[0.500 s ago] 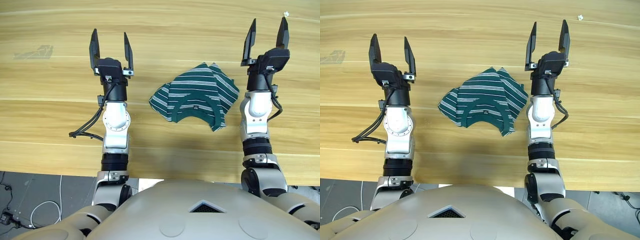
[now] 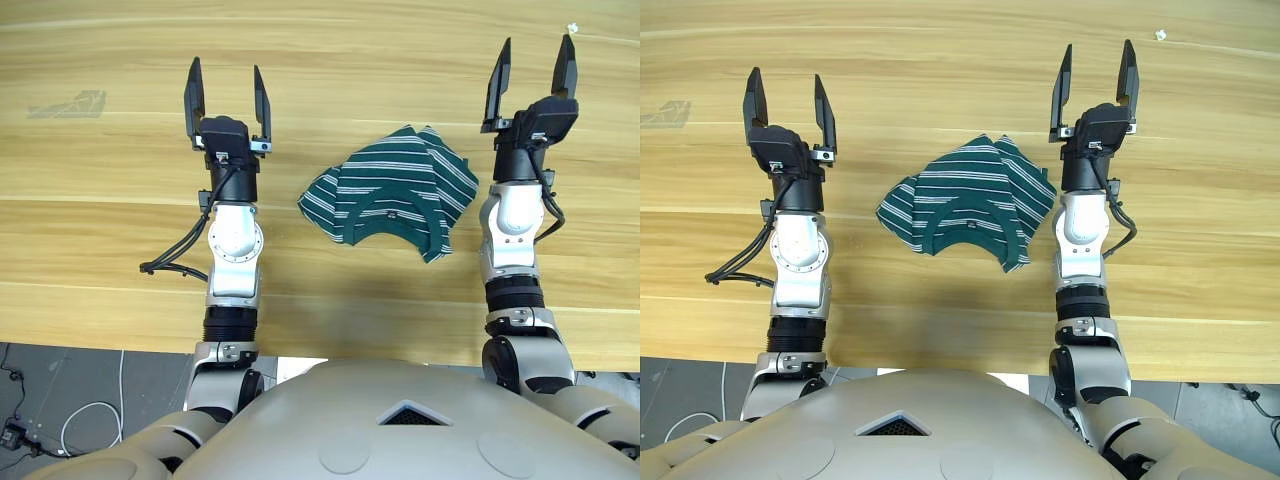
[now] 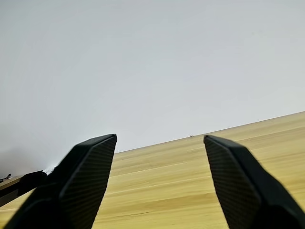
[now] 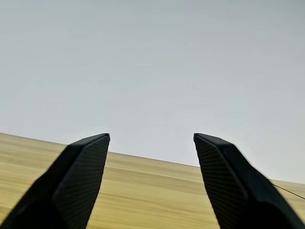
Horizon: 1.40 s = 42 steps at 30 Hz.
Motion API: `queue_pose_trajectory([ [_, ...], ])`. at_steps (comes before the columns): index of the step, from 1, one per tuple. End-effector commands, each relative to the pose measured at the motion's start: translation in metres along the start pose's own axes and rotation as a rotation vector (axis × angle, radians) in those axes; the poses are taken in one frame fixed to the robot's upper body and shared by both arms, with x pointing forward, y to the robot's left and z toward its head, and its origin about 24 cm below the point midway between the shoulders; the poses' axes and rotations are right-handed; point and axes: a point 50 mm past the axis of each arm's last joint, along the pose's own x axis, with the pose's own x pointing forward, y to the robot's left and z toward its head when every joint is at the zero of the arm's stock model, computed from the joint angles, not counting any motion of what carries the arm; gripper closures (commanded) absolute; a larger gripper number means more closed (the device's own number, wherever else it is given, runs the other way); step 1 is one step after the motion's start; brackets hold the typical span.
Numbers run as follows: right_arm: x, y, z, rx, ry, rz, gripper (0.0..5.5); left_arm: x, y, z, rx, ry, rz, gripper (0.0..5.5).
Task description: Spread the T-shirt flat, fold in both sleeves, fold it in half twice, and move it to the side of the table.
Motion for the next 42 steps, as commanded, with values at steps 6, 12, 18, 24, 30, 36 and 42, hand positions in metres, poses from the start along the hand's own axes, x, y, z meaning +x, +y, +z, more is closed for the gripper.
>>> queue_pose_trajectory([
  [6,0.002,0.002,0.0,0.001,-0.007,0.002,2.23,0.001,-0.001,-0.002,0.021,0.006,-0.009,2.13],
  [12,0.0,0.001,0.002,0.001,-0.012,0.0,2.23,0.0,-0.003,0.0,0.052,-0.011,-0.027,2.13],
  [18,0.0,0.001,0.002,0.001,-0.014,0.003,2.23,-0.001,-0.005,0.001,0.071,-0.022,-0.038,2.13],
  [24,0.002,0.004,0.002,0.005,-0.016,0.008,2.23,-0.008,-0.02,0.005,0.214,-0.068,-0.257,2.13],
  [30,0.006,0.015,0.002,0.023,-0.014,0.023,2.23,-0.067,-0.018,0.008,0.462,-0.075,-0.94,2.13],
  [36,0.008,0.022,0.002,0.029,-0.014,0.028,2.23,-0.1,0.014,-0.001,0.559,0.08,-1.17,2.13],
  [42,0.011,0.025,0.001,0.032,-0.01,0.034,2.23,-0.112,0.008,-0.009,0.577,0.121,-1.274,2.13],
])
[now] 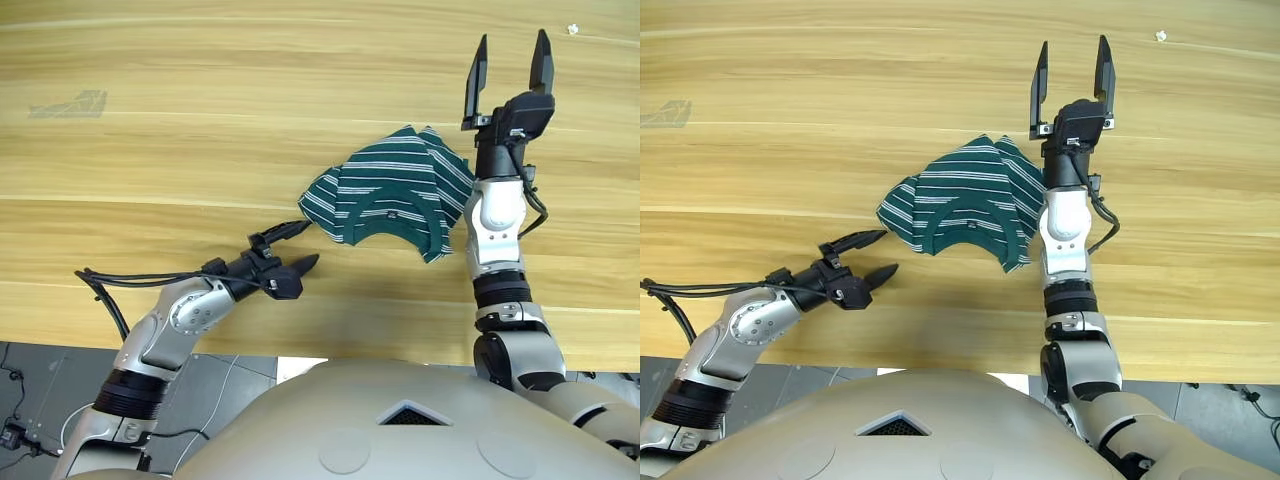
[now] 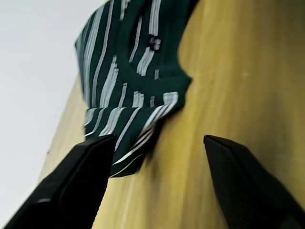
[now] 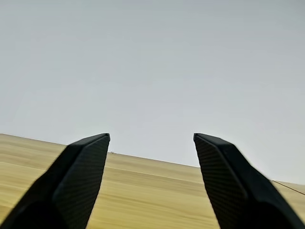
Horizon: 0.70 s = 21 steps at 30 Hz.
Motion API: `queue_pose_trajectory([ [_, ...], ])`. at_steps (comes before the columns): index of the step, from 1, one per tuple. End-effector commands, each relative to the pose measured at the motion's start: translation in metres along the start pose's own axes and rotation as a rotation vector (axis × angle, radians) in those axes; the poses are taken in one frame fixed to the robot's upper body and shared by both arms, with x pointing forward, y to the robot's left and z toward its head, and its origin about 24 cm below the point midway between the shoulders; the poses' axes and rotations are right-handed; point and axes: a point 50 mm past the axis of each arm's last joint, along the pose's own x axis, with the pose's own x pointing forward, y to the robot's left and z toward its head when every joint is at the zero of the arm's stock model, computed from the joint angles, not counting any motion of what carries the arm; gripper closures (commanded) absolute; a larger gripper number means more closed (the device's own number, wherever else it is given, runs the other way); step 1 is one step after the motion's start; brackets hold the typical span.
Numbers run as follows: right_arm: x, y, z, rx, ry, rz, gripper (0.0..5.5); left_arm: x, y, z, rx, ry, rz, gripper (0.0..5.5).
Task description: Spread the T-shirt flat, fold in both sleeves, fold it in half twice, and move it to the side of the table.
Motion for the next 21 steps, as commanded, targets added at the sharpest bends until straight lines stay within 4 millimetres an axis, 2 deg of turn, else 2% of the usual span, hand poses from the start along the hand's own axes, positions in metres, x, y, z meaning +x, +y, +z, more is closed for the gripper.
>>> queue_pose_trajectory([
  [1,0.005,0.002,0.0,0.003,-0.002,0.001,2.23,0.007,-0.006,-0.002,0.051,0.018,-0.054,2.13],
  [9,0.005,0.002,-0.001,0.019,0.01,-0.006,2.23,0.03,-0.017,-0.001,0.17,-0.006,-0.042,2.13],
  [17,0.005,0.003,0.0,0.015,0.003,0.003,2.23,0.033,-0.036,-0.008,0.228,0.024,-0.108,2.13],
  [21,0.004,0.003,0.0,0.013,0.0,0.006,2.27,0.036,-0.038,-0.01,0.24,0.036,-0.113,2.67],
])
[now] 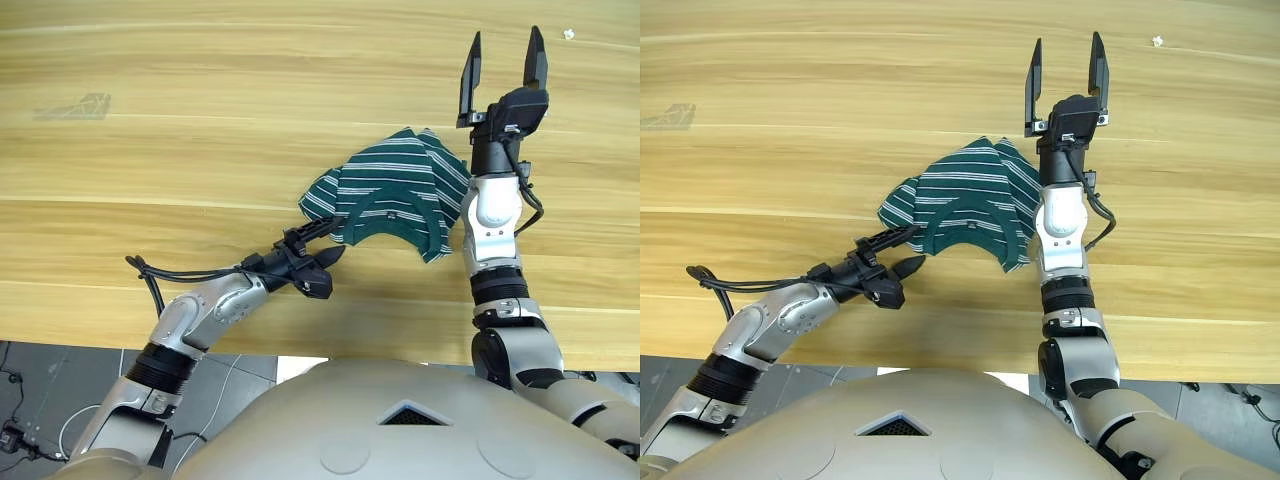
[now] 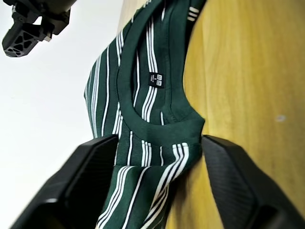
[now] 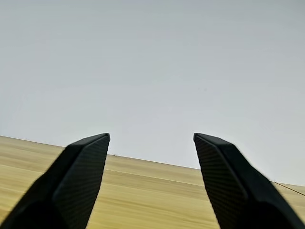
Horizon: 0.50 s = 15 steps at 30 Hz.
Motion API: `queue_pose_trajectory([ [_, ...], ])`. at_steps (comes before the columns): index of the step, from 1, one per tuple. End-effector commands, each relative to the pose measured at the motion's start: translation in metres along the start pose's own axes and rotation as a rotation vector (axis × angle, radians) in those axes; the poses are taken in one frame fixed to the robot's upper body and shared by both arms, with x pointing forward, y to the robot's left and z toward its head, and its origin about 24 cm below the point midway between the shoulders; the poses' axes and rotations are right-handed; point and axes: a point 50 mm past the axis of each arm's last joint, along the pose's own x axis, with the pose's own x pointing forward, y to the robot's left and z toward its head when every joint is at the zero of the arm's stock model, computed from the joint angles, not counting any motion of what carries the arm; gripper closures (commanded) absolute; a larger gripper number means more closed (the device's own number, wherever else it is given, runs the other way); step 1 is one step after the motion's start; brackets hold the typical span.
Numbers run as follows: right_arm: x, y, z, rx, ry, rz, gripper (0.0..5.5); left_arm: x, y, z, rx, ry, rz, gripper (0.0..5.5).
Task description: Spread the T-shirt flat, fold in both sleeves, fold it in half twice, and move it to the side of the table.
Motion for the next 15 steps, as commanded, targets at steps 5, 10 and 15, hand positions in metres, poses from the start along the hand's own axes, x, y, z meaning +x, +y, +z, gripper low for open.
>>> queue_pose_trajectory([
  [5,0.003,0.001,0.001,0.003,-0.009,0.005,2.27,-0.001,-0.032,-0.015,0.052,0.11,-0.177,3.48],
  [10,0.003,0.001,0.001,0.003,-0.009,0.009,2.27,0.005,-0.033,-0.016,0.072,0.125,-0.156,3.96],
  [15,0.004,0.002,0.001,0.005,-0.008,0.011,2.27,0.01,-0.032,-0.012,0.065,0.11,-0.131,4.39],
])
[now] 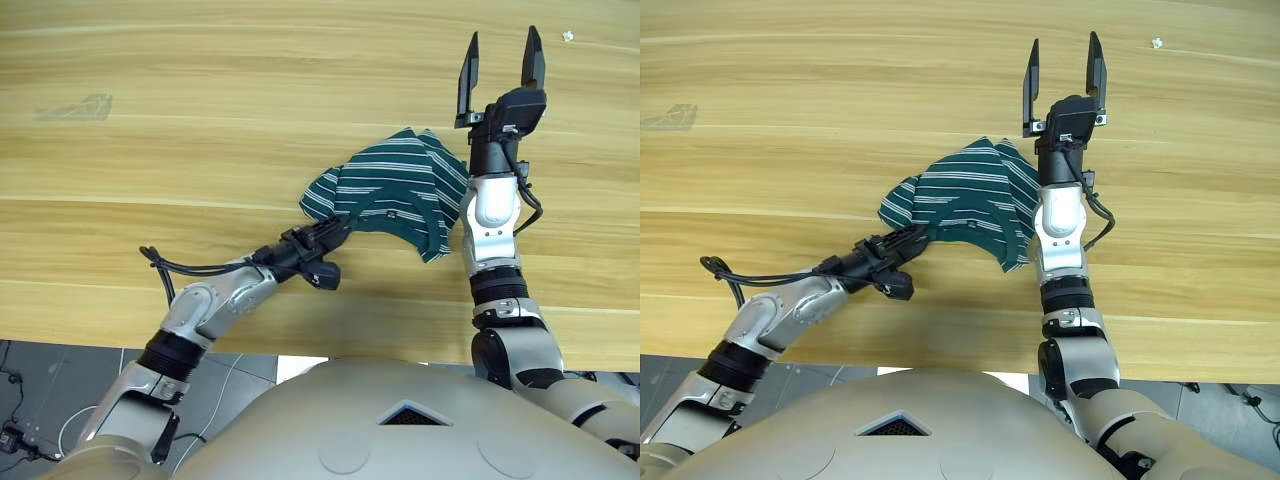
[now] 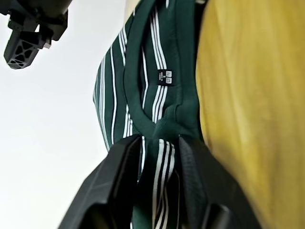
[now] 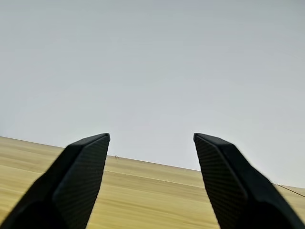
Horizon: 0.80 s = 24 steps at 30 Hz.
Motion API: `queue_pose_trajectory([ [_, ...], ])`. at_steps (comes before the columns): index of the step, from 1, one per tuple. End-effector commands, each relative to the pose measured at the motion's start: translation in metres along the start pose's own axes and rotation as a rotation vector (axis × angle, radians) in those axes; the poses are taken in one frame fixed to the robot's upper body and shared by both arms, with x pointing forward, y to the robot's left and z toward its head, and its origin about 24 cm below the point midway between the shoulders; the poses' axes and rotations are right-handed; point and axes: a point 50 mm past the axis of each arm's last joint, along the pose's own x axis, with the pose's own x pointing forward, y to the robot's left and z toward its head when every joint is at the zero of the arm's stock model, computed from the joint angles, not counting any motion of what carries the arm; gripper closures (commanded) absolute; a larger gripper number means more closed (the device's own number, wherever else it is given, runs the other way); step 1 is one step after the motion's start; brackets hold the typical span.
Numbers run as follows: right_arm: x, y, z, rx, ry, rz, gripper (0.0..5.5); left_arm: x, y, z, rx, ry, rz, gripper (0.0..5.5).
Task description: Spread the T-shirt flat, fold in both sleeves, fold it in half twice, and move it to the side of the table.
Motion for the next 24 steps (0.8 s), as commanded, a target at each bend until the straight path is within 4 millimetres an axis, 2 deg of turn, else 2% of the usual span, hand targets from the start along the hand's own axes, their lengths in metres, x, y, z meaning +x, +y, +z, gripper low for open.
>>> queue_pose_trajectory([
  [1,0.004,0.0,0.001,0.005,-0.006,0.001,2.27,-0.007,-0.038,-0.005,-0.038,0.084,-0.176,4.46],
  [8,-0.002,-0.005,0.001,0.006,-0.005,-0.018,2.27,-0.007,-0.035,-0.005,-0.052,0.083,-0.151,5.17],
  [11,-0.007,-0.011,0.009,-0.025,-0.038,0.025,2.27,-0.008,-0.031,-0.005,-0.074,0.081,-0.124,5.36],
  [14,-0.027,-0.024,0.025,-0.117,-0.076,0.195,2.27,-0.013,-0.018,0.004,-0.141,0.044,-0.063,5.48],
  [17,-0.057,-0.041,0.041,-0.194,-0.037,0.476,2.27,-0.016,-0.003,0.016,-0.197,0.008,0.037,5.48],
  [19,-0.075,-0.05,0.048,-0.189,0.024,0.616,2.27,-0.017,0.003,0.022,-0.22,0.001,0.086,5.48],
  [22,-0.114,-0.05,0.05,-0.181,0.179,0.938,2.27,-0.021,0.01,0.028,-0.208,0.006,0.12,5.48],
  [24,-0.13,-0.052,0.052,-0.16,0.251,1.045,2.27,-0.026,0.016,0.033,-0.213,0.002,0.144,5.48],
])
